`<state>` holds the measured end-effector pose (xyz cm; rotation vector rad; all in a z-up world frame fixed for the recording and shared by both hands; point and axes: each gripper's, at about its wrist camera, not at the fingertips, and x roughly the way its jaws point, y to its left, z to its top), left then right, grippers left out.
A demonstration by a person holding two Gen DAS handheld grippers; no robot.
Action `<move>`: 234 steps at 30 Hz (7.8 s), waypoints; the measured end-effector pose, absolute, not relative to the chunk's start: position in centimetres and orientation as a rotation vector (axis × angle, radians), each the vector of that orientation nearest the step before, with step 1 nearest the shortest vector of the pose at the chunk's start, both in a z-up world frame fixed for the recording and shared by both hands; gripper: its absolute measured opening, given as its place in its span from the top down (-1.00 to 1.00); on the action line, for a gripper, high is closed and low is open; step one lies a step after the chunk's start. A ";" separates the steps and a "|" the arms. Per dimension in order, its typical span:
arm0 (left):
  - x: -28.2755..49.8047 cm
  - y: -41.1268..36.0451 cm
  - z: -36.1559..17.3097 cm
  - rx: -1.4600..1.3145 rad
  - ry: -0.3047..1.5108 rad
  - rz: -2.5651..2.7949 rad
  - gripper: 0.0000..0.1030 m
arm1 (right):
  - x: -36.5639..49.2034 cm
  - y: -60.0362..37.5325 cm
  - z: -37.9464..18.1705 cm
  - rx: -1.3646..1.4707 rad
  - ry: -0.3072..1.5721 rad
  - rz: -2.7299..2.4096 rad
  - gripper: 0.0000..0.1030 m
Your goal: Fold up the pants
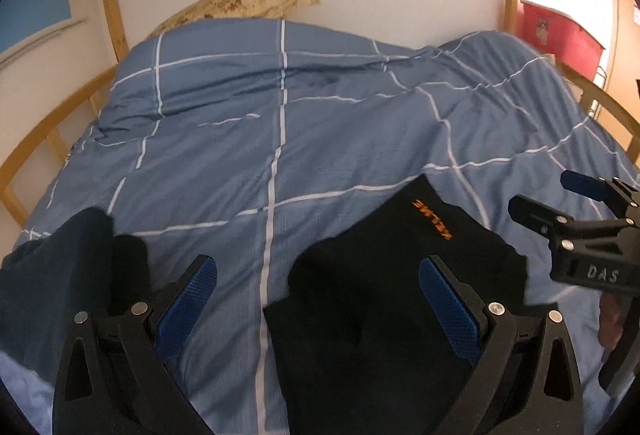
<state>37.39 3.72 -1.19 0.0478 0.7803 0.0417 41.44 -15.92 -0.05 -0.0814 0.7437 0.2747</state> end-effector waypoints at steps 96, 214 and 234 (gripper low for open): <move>40.5 -6.9 -10.9 0.086 0.921 -0.080 -0.89 | 44.6 -26.4 -14.4 0.273 1.105 0.298 0.80; 25.6 6.4 -1.6 -0.183 0.777 0.054 0.69 | 26.4 -24.2 2.1 0.379 0.548 0.031 0.89; 40.9 9.9 -7.8 -0.188 0.951 0.202 0.67 | 49.2 -17.9 -4.6 0.168 0.763 0.087 0.89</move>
